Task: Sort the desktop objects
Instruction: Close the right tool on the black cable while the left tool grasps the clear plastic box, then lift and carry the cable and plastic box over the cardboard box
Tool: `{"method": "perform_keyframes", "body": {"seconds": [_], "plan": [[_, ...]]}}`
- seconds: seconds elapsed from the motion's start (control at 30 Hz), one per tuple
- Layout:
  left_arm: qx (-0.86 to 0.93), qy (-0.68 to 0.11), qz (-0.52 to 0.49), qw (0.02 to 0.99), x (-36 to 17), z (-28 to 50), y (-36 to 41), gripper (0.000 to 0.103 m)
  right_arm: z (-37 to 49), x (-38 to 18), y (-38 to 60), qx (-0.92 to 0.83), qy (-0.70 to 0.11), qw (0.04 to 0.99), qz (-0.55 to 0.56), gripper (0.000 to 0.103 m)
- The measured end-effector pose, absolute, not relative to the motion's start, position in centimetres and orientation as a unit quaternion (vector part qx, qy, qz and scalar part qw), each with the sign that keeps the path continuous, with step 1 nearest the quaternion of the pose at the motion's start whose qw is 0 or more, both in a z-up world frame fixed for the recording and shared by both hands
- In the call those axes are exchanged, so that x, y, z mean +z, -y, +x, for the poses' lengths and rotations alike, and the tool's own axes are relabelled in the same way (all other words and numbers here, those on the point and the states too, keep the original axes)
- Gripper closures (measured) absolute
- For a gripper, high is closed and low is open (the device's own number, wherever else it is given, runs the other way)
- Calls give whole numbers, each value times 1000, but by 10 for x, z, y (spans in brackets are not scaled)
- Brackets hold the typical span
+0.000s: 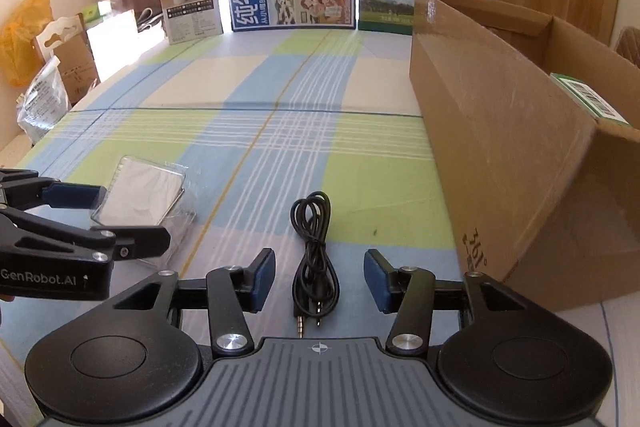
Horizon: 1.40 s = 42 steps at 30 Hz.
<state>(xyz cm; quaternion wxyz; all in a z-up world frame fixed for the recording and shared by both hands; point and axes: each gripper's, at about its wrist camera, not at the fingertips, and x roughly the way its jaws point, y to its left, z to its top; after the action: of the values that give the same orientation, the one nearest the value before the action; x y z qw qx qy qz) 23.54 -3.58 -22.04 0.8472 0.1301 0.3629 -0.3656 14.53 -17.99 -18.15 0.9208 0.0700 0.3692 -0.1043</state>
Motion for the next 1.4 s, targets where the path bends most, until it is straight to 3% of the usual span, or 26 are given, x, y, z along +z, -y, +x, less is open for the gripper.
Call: {"method": "perform_keyframes", "body": {"seconds": [0.47, 1.1, 1.4], "plan": [[-358, -363, 118, 852, -228, 239, 39, 25, 140, -185, 180, -111, -375, 917, 74, 57], [-348, -359, 126, 857, -230, 234, 41, 31, 137, -185, 171, -112, -378, 917, 59, 79], [-347, -358, 132, 857, -229, 232, 41, 38, 137, -185, 171, -113, -374, 919, 61, 83]]}}
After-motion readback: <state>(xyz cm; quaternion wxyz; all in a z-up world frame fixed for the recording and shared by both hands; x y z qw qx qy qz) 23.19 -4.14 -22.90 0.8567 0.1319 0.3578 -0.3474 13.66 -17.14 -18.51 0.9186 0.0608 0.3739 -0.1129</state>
